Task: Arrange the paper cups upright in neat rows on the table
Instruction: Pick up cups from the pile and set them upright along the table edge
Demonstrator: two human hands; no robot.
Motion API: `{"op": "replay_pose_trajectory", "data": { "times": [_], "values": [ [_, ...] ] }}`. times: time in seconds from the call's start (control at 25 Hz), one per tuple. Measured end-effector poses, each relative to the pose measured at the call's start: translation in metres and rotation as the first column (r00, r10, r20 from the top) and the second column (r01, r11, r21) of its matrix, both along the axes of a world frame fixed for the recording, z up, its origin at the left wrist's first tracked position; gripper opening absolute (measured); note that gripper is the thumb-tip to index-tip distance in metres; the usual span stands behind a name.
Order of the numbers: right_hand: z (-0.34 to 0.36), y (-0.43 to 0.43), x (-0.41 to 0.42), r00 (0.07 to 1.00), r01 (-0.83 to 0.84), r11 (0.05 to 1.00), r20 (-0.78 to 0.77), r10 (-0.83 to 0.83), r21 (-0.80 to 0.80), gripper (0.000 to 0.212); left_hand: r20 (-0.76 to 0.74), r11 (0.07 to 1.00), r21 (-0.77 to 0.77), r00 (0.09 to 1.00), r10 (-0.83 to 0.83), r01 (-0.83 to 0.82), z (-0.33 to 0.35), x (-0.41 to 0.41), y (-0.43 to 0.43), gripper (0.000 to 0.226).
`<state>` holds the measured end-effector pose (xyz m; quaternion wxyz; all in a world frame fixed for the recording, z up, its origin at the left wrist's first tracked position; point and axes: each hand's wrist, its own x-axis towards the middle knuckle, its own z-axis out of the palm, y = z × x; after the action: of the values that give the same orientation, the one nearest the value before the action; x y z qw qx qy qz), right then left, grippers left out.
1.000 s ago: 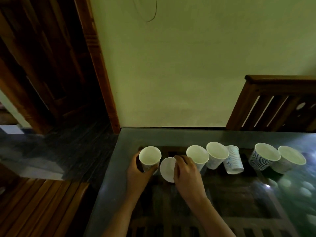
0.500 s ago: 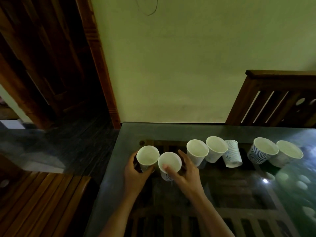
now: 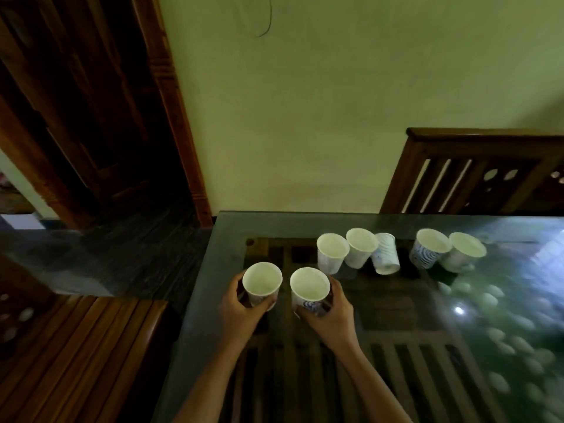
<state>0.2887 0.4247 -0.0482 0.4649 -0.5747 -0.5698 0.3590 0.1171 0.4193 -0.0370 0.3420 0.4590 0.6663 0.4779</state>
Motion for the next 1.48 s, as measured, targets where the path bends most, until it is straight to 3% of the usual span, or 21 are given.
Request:
{"op": "replay_pose_trajectory", "data": {
  "times": [0.2, 0.48, 0.84, 1.08, 1.32, 1.48],
  "values": [
    [0.044, -0.097, 0.040, 0.997, 0.073, 0.997, 0.019, -0.073, 0.022, 0.066, 0.002, 0.995, 0.007, 0.995, -0.097, 0.097, 0.039, 0.038, -0.087, 0.069],
    [0.071, -0.234, 0.111, 0.964, 0.259, 0.964, 0.044, -0.262, 0.065, 0.070, -0.043, 0.947, 0.130, 0.956, -0.291, 0.295, 0.065, 0.108, -0.204, 0.071],
    [0.079, -0.350, 0.211, 0.881, 0.470, 0.879, 0.014, -0.473, 0.077, 0.065, -0.016, 0.844, 0.124, 0.852, -0.524, 0.521, 0.071, 0.227, -0.265, 0.076],
    [0.067, -0.336, 0.286, 0.863, 0.503, 0.863, 0.022, -0.504, 0.037, 0.067, 0.039, 0.828, 0.078, 0.828, -0.559, 0.555, 0.058, 0.304, -0.227, 0.079],
    [0.041, -0.263, 0.367, 0.870, 0.492, 0.870, -0.002, -0.492, 0.030, 0.065, 0.050, 0.838, 0.044, 0.836, -0.546, 0.544, 0.037, 0.399, -0.150, 0.070],
    [0.010, -0.206, 0.401, 0.852, 0.523, 0.850, -0.005, -0.524, 0.061, 0.069, 0.024, 0.852, 0.005, 0.852, -0.524, 0.524, 0.021, 0.445, -0.090, 0.079]
  ]
}}
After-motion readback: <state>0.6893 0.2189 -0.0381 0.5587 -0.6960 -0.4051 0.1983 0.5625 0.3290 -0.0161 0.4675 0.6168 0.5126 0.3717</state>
